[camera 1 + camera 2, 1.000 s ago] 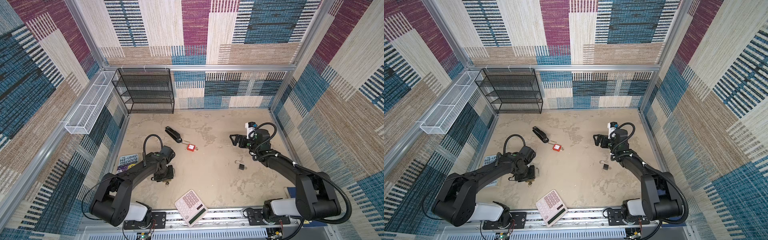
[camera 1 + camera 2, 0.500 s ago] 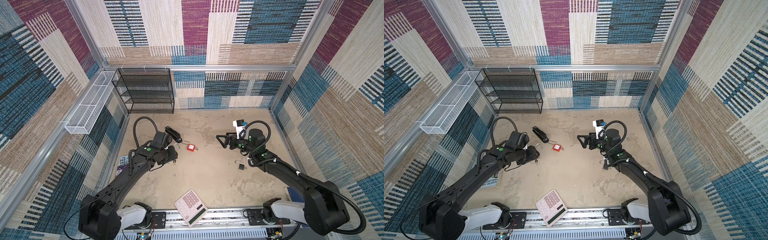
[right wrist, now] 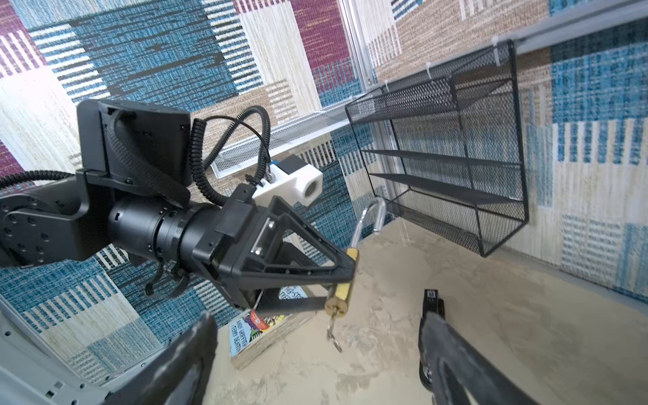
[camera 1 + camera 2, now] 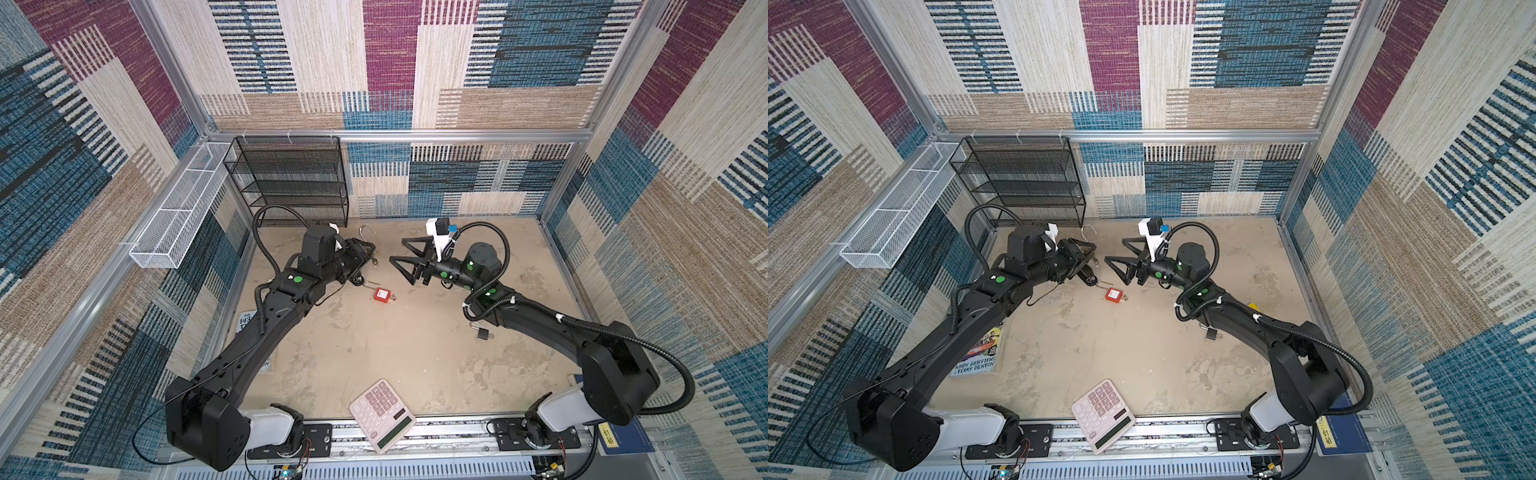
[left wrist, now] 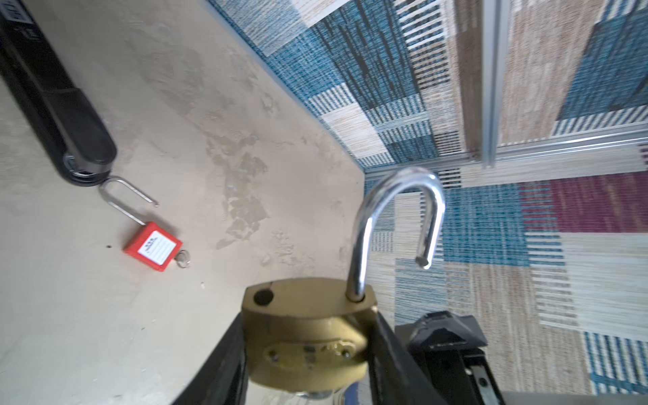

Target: Lock with the key

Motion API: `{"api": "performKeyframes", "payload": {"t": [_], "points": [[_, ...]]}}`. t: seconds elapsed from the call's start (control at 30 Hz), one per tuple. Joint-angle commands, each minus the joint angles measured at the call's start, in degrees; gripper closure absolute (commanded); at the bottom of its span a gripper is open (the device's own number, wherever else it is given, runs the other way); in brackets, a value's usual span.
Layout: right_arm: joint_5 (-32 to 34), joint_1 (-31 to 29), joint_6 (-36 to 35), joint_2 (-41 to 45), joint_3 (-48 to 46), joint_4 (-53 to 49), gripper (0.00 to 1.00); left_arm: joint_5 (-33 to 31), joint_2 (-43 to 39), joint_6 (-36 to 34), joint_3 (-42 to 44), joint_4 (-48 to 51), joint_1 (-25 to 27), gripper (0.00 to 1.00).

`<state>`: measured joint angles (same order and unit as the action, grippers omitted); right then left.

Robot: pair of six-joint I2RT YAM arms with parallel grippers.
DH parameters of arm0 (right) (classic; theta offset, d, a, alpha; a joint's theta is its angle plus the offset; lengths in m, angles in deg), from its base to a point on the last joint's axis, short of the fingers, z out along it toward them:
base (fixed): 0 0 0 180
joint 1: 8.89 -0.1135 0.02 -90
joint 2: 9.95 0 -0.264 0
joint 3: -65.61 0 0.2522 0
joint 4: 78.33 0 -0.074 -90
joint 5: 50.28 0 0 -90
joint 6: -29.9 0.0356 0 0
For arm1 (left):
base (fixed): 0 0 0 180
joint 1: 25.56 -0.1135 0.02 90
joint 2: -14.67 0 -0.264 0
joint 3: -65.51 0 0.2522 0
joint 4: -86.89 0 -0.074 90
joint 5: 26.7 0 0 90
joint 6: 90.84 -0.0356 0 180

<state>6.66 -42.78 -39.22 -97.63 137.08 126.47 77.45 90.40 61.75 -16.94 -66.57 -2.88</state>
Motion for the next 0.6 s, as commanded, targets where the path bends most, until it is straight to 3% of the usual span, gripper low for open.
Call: {"api": "performKeyframes", "payload": {"t": [0.0, 0.57], "points": [[-0.49, -0.63, 0.53, -2.82, 3.10, 1.99, 0.11, 3.54, 0.41, 6.13, -0.22, -10.55, 0.00, 0.58], [5.41, -2.17, 1.39, -9.95, 10.17, -0.45, 0.46, 4.84, 0.83, 8.30, -1.02, -13.57, 0.00, 0.59]]}}
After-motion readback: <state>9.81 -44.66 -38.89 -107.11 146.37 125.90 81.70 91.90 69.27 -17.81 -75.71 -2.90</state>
